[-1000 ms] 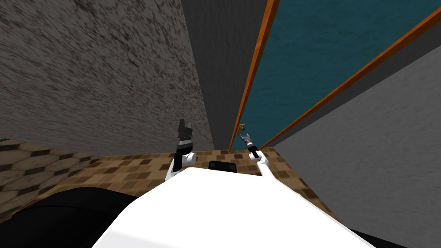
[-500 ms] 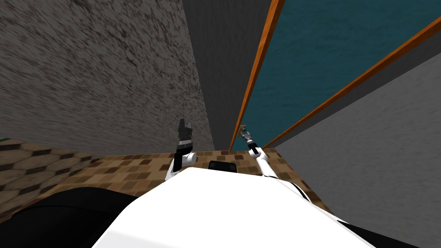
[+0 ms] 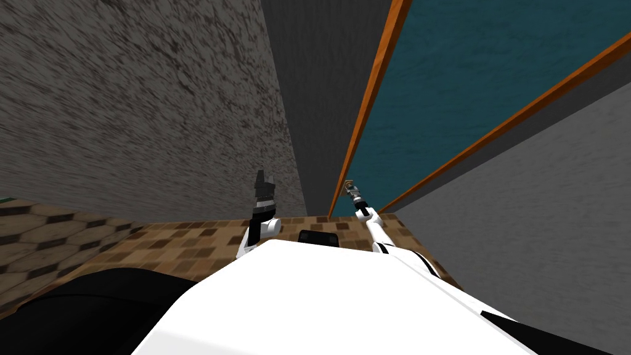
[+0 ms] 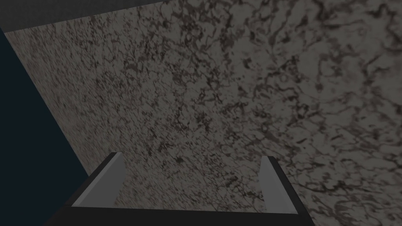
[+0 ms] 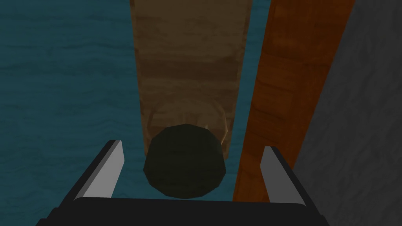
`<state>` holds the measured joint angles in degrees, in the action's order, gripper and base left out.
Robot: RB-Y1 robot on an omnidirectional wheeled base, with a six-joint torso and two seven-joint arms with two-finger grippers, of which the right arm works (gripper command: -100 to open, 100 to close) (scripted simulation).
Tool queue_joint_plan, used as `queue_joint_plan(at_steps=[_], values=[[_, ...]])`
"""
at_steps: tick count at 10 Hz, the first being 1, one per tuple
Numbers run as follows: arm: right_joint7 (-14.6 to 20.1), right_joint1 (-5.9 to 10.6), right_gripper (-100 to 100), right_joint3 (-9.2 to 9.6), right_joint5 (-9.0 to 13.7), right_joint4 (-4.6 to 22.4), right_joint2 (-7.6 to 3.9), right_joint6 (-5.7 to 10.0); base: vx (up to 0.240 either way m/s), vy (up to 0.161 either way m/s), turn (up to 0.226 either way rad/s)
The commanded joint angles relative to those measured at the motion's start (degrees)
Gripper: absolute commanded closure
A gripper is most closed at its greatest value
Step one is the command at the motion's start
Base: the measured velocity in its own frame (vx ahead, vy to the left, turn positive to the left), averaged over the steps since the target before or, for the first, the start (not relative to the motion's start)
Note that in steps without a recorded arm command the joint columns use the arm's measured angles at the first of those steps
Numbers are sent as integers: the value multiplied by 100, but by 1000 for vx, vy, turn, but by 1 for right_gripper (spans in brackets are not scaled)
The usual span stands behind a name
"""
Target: Pull the door open
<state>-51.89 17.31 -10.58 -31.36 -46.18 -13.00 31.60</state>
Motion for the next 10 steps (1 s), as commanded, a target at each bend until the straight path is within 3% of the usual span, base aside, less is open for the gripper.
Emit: queue_joint_plan(at_steps=[1, 3, 4, 5, 10], values=[[-39, 156, -100, -29, 60, 169, -24, -16, 29, 3, 6], [-77, 314, -100, -55, 128, 334, -52, -31, 25, 6, 5], [-49, 223, -100, -33, 103, 212, -38, -49, 11, 4, 1], [-49, 223, 100, -33, 103, 212, -38, -49, 0, 0, 0], [-49, 223, 100, -33, 103, 212, -38, -49, 0, 0, 0]])
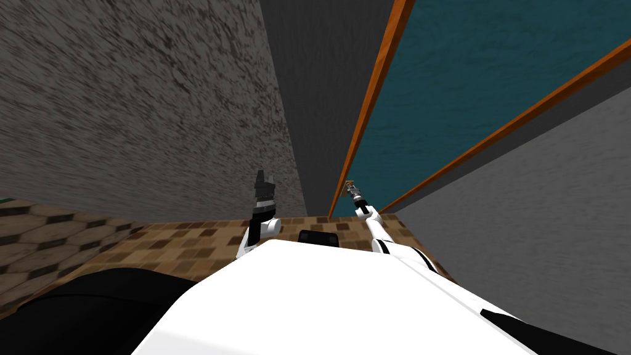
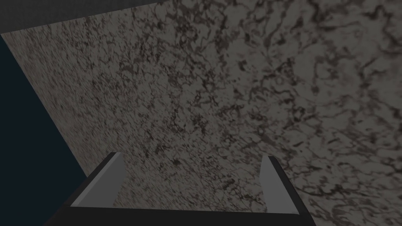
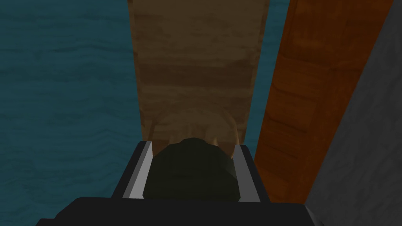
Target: Pull the door open
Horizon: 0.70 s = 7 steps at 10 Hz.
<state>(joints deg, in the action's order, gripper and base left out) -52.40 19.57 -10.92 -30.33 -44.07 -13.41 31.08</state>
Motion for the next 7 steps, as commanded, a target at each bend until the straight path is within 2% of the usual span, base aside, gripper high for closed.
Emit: queue_joint_plan(at_steps=[1, 7], values=[[203, 8, 100, 26, 101, 7, 1, -2, -18, -18, 46], [976, 41, 100, 128, 504, 35, 3, -8, -41, -34, 50]])
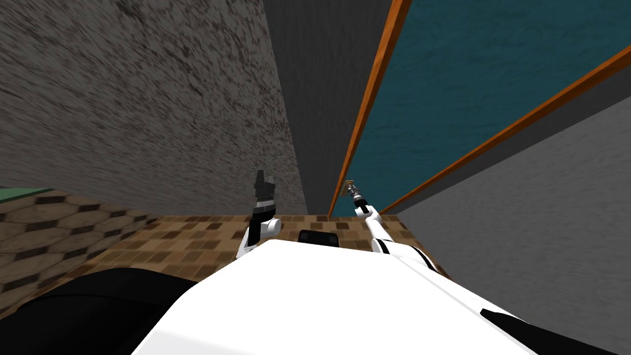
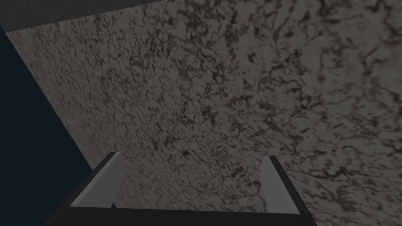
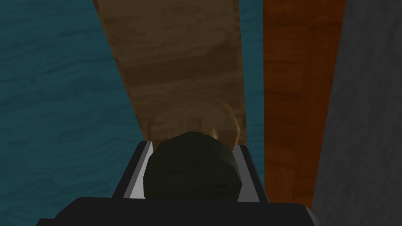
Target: Pull the door open
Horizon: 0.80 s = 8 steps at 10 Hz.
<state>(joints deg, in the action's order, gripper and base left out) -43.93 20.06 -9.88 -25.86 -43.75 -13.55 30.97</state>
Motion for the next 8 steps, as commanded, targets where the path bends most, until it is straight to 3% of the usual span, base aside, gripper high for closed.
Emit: queue_joint_plan(at_steps=[1, 6, 8], values=[[286, -1, 100, 48, 153, 10, 18, 0, -60, -38, 57], [880, 25, 100, 128, 470, 32, 20, -5, -46, -36, 49], [1240, 44, 100, 189, 710, 49, 22, -9, -46, -42, 72]])
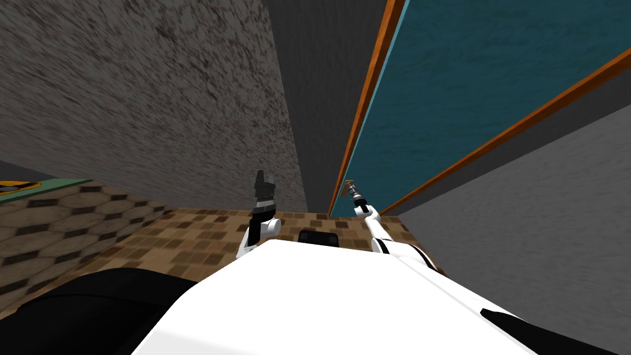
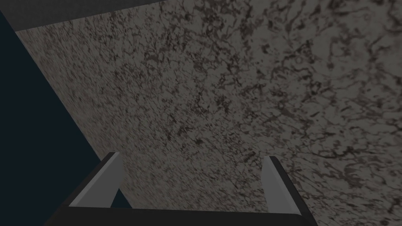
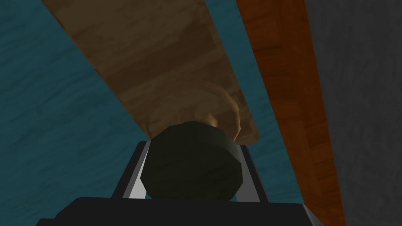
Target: Pull the door open
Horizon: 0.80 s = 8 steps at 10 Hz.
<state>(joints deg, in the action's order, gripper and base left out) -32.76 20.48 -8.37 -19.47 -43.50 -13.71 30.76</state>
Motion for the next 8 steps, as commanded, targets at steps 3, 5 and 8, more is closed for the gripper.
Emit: queue_joint_plan(at_steps=[3, 5, 8], values=[[548, 24, 100, 106, 337, 43, 40, 7, -53, -39, 59], [844, 35, 100, 141, 476, 52, 41, 5, -51, -33, 39], [1272, 58, 100, 213, 761, 72, 43, 0, -56, -41, 63]])
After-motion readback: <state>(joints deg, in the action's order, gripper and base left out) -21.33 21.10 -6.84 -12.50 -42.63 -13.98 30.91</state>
